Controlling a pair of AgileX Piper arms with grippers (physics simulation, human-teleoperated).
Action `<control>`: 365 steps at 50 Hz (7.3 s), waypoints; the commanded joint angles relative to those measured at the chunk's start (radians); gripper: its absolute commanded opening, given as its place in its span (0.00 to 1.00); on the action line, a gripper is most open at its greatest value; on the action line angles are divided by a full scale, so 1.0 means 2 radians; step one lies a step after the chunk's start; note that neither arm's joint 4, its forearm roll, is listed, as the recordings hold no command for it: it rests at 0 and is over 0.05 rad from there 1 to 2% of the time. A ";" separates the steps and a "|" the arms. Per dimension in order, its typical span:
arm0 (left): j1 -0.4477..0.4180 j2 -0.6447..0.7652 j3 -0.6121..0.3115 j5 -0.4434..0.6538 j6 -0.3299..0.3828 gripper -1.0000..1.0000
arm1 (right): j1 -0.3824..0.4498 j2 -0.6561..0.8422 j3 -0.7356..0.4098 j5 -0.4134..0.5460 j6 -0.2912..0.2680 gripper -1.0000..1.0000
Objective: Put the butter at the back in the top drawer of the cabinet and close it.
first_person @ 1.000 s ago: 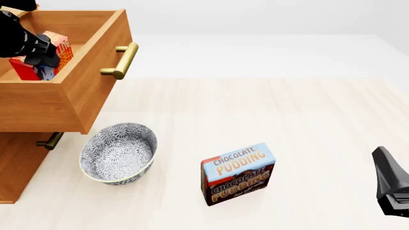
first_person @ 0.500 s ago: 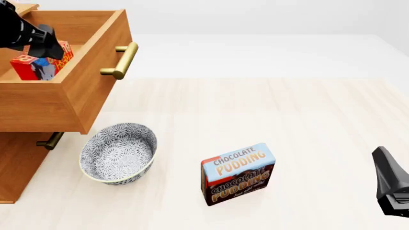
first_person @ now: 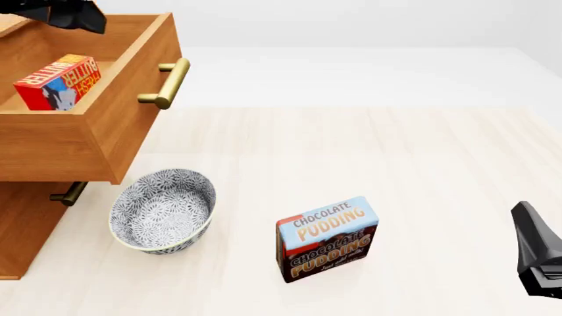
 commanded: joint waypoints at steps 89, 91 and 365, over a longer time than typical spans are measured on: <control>-0.260 0.114 0.023 -0.153 -0.136 1.00 | 0.000 0.000 0.000 0.000 0.000 1.00; -0.257 0.117 0.027 -0.153 -0.137 1.00 | 0.000 0.000 0.000 0.000 0.000 1.00; 0.031 0.123 0.189 -0.284 -0.108 1.00 | 0.000 0.000 0.000 0.000 0.000 1.00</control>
